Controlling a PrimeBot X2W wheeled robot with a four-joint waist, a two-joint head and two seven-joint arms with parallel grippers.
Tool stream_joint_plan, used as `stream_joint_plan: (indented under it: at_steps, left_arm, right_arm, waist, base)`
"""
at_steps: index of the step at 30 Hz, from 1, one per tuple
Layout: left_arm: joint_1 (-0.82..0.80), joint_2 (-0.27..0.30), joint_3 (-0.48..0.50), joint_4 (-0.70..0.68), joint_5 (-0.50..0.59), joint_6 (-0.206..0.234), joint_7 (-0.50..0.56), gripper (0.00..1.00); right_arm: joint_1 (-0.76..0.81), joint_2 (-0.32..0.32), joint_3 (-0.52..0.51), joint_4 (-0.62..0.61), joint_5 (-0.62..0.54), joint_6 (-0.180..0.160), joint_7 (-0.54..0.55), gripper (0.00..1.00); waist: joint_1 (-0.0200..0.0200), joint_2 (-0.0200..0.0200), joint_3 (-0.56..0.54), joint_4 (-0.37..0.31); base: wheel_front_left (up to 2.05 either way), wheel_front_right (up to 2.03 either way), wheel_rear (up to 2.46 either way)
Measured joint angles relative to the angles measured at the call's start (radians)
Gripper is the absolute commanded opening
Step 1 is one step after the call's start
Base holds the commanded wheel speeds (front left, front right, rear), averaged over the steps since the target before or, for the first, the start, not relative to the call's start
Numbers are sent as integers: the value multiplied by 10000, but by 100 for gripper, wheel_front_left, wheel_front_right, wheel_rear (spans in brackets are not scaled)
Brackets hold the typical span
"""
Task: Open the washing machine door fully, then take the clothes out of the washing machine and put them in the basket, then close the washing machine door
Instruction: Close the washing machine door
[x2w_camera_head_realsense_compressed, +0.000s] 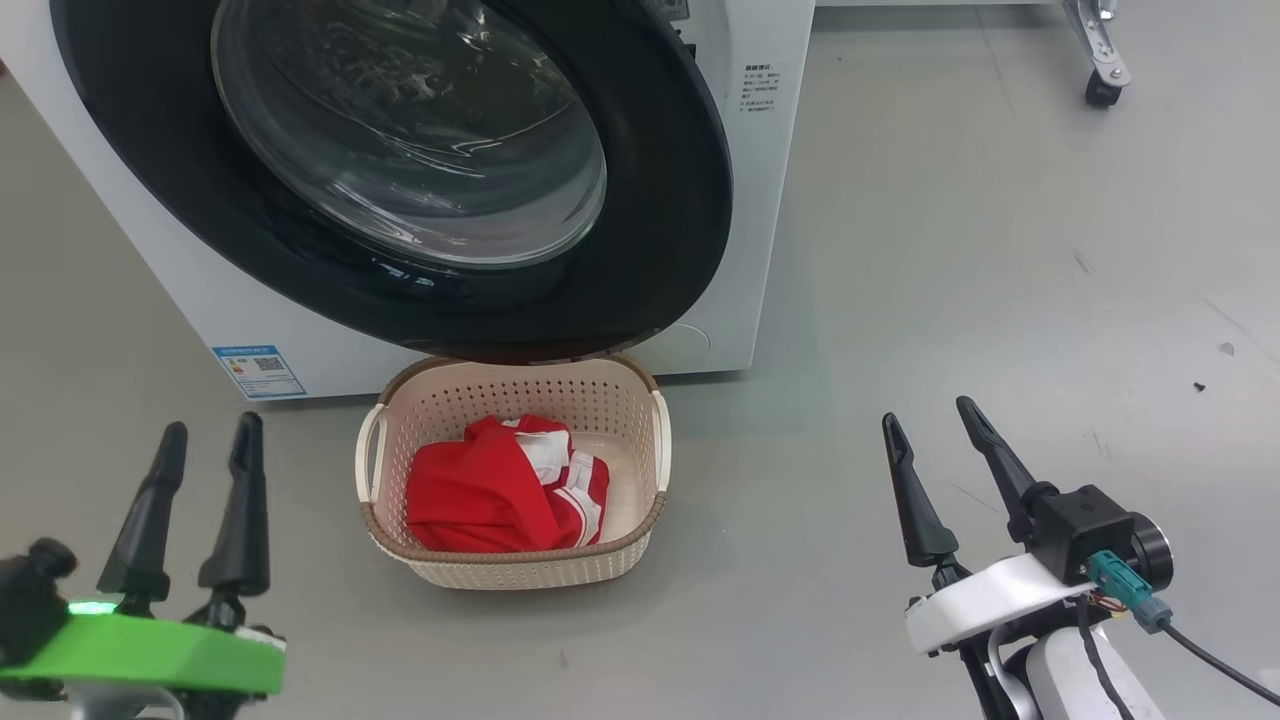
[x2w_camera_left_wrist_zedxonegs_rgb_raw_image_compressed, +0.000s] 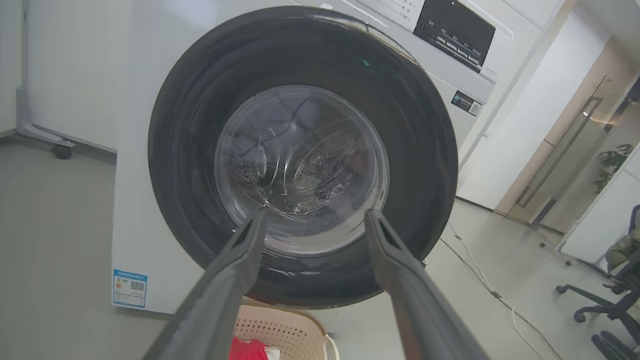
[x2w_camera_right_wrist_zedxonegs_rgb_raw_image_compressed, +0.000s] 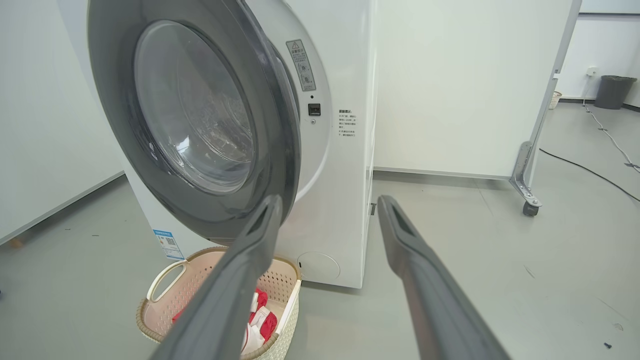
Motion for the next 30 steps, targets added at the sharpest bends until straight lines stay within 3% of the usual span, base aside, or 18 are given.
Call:
stream_joint_plan:
  at_steps: [4, 13, 21, 30]
  left_arm:
    - [148, 184, -224, 77, 1484, 36, -667, 100]
    - [580, 176, -826, 272, 3540, 1099, -1290, 100]
    - [1092, -153, -1122, 738, 4092, 1965, -1308, 100]
    - [1624, -514, -1162, 1476, 4171, 2173, -1310, 100]
  right_arm:
    - [14, 0, -27, -67, -94, 0, 0, 100]
    - [338, 2, -56, -197, -180, -2, 0, 100]
    - [709, 8, -77, -171, -184, -12, 0, 100]
    - [1152, 35, -121, 50, -169, -23, 0, 100]
  waist:
    - [0, 0, -83, -35]
    - [0, 0, -258, -58]
    - [0, 0, -366, -13]
    - [0, 0, -579, 53]
  base:
    - [0, 0, 0]
    - [0, 0, 0]
    - [0, 0, 0]
    - [0, 0, 0]
